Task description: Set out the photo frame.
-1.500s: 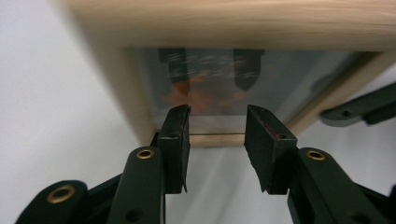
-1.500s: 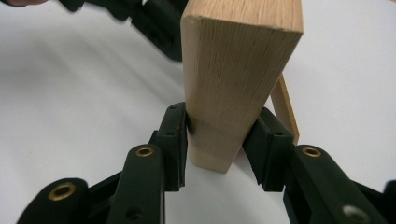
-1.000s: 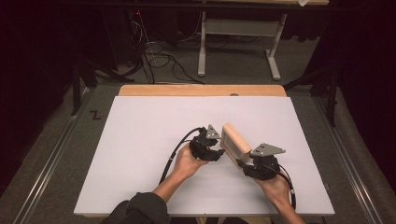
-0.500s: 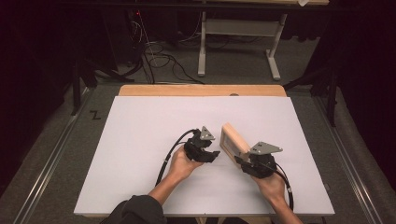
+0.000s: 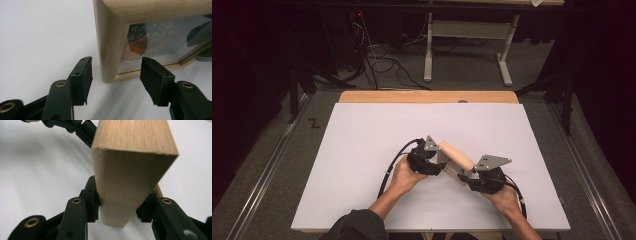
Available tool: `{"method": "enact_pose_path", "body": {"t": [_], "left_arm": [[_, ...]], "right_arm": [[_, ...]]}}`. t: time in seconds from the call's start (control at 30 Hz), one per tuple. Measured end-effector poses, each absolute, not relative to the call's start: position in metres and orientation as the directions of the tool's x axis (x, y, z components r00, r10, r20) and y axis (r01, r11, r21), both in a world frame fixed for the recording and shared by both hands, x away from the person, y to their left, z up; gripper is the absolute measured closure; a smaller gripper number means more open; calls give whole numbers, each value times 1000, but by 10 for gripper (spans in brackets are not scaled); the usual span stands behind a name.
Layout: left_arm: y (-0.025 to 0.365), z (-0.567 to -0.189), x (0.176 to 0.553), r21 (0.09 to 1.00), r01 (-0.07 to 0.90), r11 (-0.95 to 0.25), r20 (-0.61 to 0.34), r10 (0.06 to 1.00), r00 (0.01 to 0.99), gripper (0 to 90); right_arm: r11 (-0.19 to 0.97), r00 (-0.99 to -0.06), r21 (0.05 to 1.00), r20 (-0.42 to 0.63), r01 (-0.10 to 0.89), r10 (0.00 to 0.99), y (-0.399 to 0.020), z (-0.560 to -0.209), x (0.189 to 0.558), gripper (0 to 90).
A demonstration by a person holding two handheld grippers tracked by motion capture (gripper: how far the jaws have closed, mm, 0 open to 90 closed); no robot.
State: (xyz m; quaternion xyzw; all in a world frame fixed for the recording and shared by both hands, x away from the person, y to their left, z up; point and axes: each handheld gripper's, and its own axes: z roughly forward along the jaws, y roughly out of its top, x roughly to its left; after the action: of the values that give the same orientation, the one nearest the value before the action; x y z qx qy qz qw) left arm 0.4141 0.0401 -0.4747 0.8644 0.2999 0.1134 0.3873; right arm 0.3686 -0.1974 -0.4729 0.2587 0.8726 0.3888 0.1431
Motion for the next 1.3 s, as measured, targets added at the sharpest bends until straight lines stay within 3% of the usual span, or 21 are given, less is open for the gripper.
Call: {"method": "enact_pose_path", "body": {"t": [0.3,0.63,1.3], "left_arm": [[39,-475,416,744,424,-516,-33,606,795,408],[33,-473,417,755,400,-520,-25,586,810,400],[28,-476,420,758,410,-508,-41,590,807,414]], "right_arm": [[534,-779,758,-55,374,624,-204,-468,361,511],[512,-760,762,-40,396,648,-214,-466,353,594],[490,-742,763,-21,421,670,-219,-467,359,577]]}}
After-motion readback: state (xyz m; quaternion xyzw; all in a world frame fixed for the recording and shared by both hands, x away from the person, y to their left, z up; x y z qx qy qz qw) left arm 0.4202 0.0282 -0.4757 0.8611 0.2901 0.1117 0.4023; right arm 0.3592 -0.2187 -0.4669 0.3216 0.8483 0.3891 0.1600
